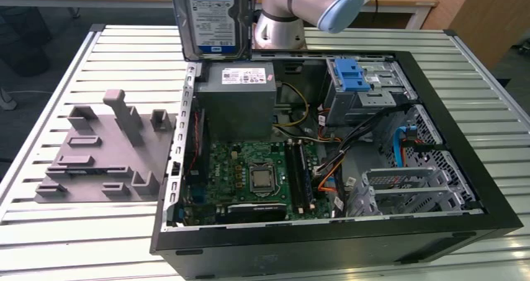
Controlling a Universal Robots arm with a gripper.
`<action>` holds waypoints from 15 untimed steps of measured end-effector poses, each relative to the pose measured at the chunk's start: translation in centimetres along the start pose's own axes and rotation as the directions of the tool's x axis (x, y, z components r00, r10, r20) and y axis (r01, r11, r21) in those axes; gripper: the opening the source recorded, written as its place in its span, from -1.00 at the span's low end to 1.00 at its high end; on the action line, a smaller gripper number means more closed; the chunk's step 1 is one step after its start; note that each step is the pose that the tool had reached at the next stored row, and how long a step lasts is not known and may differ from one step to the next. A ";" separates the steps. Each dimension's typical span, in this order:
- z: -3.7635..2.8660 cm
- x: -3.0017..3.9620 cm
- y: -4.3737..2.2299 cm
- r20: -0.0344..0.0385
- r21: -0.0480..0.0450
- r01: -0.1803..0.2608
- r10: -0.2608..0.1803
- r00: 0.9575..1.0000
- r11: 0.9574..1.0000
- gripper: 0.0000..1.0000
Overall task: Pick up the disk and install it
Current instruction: 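Pick up the disk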
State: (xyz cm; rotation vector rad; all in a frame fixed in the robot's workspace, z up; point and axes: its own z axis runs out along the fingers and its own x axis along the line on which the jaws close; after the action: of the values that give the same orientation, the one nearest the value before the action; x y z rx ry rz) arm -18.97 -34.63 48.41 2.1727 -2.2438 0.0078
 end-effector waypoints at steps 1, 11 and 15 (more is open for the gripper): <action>-0.01 -0.01 -0.45 0.000 0.000 0.000 0.000 1.000 1.000 -0.27; -0.02 0.38 -3.71 0.000 0.000 0.000 0.000 1.000 1.000 -0.27; 0.02 1.07 -3.95 0.000 0.000 0.000 0.000 1.000 1.000 -0.27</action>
State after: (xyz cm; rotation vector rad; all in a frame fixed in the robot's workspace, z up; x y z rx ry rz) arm -15.06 -35.83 48.38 2.1724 -2.2437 0.0081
